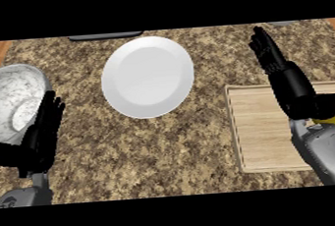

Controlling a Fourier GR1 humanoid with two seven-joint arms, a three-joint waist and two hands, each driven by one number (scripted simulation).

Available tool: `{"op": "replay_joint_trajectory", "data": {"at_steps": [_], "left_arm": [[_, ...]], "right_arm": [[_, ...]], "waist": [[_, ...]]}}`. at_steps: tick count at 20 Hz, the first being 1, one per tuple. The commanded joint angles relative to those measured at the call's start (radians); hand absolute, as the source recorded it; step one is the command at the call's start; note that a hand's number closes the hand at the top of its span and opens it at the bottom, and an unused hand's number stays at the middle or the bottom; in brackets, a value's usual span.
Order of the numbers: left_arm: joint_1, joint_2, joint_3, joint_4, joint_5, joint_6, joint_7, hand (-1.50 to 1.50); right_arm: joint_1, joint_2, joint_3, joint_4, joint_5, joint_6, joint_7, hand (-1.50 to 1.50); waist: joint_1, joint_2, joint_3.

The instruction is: Pick the lemon from the tray and place it in the plate

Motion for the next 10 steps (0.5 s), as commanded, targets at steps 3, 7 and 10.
{"op": "replay_joint_trajectory", "data": {"at_steps": [3, 7, 10], "left_arm": [[0.012, 0.034, -0.036, -0.007, -0.073, -0.02, -0.012, 0.0], [0.035, 0.062, -0.041, 0.024, -0.08, -0.046, -0.004, 0.0], [0.053, 0.046, -0.062, 0.07, -0.102, -0.07, -0.073, 0.0]], "right_arm": [[0.038, -0.064, -0.099, 0.079, -0.19, 0.227, 0.057, 1.5], [-0.007, -0.355, -0.011, 0.042, 0.168, 0.209, 0.069, 1.5], [0.121, -0.072, -0.168, 0.147, -0.001, -0.007, -0.065, -1.5]], "waist": [[0.004, -0.015, -0.014], [-0.02, -0.029, -0.043], [-0.005, -0.013, -0.014]]}}
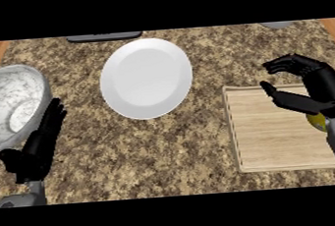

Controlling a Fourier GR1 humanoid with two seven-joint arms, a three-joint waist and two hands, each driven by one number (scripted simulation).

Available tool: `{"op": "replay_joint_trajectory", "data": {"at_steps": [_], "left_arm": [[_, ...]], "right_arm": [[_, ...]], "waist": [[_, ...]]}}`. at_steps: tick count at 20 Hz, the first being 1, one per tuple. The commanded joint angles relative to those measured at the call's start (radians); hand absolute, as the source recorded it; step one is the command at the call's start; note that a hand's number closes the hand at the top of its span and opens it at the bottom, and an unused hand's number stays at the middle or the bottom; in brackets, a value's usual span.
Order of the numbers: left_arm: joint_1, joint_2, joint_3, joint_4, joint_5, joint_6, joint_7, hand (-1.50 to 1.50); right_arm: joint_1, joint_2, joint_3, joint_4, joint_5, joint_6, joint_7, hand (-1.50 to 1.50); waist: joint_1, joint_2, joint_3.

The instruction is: Pick the lemon from the tray and place it in the plate

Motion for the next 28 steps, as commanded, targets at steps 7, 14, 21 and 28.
{"op": "replay_joint_trajectory", "data": {"at_steps": [7, 14, 21, 28], "left_arm": [[0.006, -0.027, -0.003, 0.085, -0.037, -0.03, -0.057, 0.0], [-0.009, -0.009, 0.021, 0.065, -0.035, -0.051, -0.033, 0.0], [-0.024, -0.044, 0.002, 0.117, -0.069, -0.026, -0.072, 0.0], [0.0, -0.031, 0.024, 0.101, -0.06, -0.065, -0.087, 0.0]], "right_arm": [[0.327, 0.037, -0.121, -0.005, 0.081, -0.033, -0.412, -1.5], [0.478, -0.104, -0.243, -0.198, 0.107, -0.046, -0.254, -1.5], [0.479, -0.328, -0.203, -0.254, 0.252, 0.047, 0.032, -1.5], [0.463, -0.374, -0.21, -0.239, 0.27, 0.212, 0.155, -1.5]], "waist": [[0.004, -0.003, 0.002], [-0.005, -0.005, 0.001], [0.0, -0.001, -0.002], [0.009, -0.002, 0.001]]}}
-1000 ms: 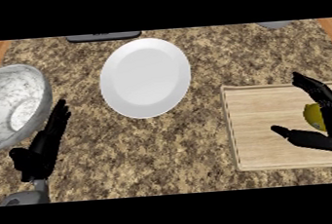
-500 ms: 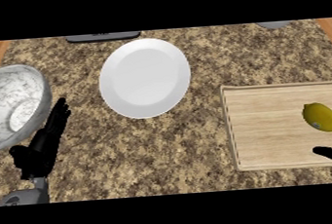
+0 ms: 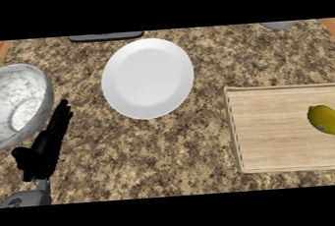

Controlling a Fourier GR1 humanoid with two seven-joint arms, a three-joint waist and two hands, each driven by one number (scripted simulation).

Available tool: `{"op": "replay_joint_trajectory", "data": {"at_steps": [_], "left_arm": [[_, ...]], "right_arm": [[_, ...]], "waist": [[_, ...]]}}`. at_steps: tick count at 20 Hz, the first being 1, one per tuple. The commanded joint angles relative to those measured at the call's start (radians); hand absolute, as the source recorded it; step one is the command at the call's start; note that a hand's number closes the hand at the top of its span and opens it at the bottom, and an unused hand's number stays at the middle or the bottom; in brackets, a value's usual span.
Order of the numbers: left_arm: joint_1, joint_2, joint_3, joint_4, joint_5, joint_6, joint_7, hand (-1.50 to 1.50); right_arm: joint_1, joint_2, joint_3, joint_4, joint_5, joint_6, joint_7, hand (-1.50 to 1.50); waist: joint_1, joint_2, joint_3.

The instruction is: Pick the lemon from the tray and place it in the plate

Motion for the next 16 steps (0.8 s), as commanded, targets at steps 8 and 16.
{"op": "replay_joint_trajectory", "data": {"at_steps": [8, 16], "left_arm": [[0.002, -0.016, 0.028, -0.019, -0.017, -0.01, 0.01, 0.0], [-0.04, -0.051, 0.023, 0.035, -0.058, -0.005, -0.007, 0.0]], "right_arm": [[-0.071, 0.041, -0.005, 0.106, 0.143, 0.16, 0.134, -1.5], [-0.152, 0.105, 0.043, 0.234, 0.294, 0.234, 0.115, -1.5]], "waist": [[0.006, 0.001, 0.001], [0.006, 0.002, 0.001]]}}
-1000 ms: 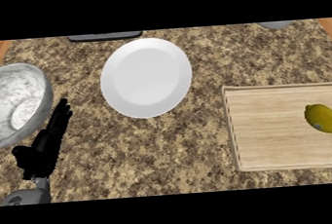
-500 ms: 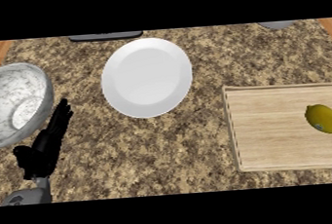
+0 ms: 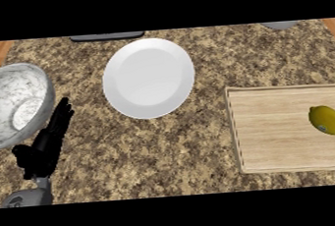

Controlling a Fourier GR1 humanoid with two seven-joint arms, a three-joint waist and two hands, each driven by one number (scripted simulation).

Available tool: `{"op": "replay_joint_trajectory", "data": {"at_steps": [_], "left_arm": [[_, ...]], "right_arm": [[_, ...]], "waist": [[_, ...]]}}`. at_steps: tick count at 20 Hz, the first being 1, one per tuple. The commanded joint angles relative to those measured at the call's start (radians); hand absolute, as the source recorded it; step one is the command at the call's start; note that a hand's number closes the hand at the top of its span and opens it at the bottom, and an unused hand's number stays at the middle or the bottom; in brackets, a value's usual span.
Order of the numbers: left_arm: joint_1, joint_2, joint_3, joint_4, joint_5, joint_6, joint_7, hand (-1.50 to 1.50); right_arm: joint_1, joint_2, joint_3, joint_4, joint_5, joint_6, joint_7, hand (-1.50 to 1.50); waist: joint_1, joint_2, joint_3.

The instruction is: Pick the lemon from the tray and place it in the plate

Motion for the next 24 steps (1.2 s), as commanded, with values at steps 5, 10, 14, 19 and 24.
{"op": "replay_joint_trajectory", "data": {"at_steps": [5, 10, 14, 19, 24], "left_arm": [[0.038, 0.008, 0.049, -0.026, 0.007, -0.046, -0.001, 0.0], [0.044, -0.005, 0.041, -0.036, -0.02, -0.045, 0.001, 0.0], [-0.025, -0.006, 0.061, 0.007, -0.023, -0.056, 0.028, 0.0], [-0.027, -0.038, 0.045, -0.012, -0.04, -0.028, 0.044, 0.0], [-0.019, -0.015, 0.073, 0.051, -0.02, -0.089, -0.022, 0.0]], "right_arm": [[-0.057, 0.112, -0.024, 0.107, 0.148, 0.042, -0.043, -1.5], [-0.078, 0.151, -0.009, 0.1, 0.244, 0.043, 0.009, -1.5], [-0.184, 0.191, -0.039, 0.329, 0.302, 0.018, -0.111, -1.5], [-0.242, 0.207, 0.007, 0.431, 0.338, 0.046, -0.229, 1.5], [-0.27, 0.216, -0.019, 0.502, 0.366, 0.019, -0.313, 1.5]], "waist": [[-0.001, 0.0, 0.0], [-0.003, -0.001, 0.0], [-0.001, 0.0, 0.0], [0.002, 0.001, 0.0], [0.002, 0.001, 0.0]]}}
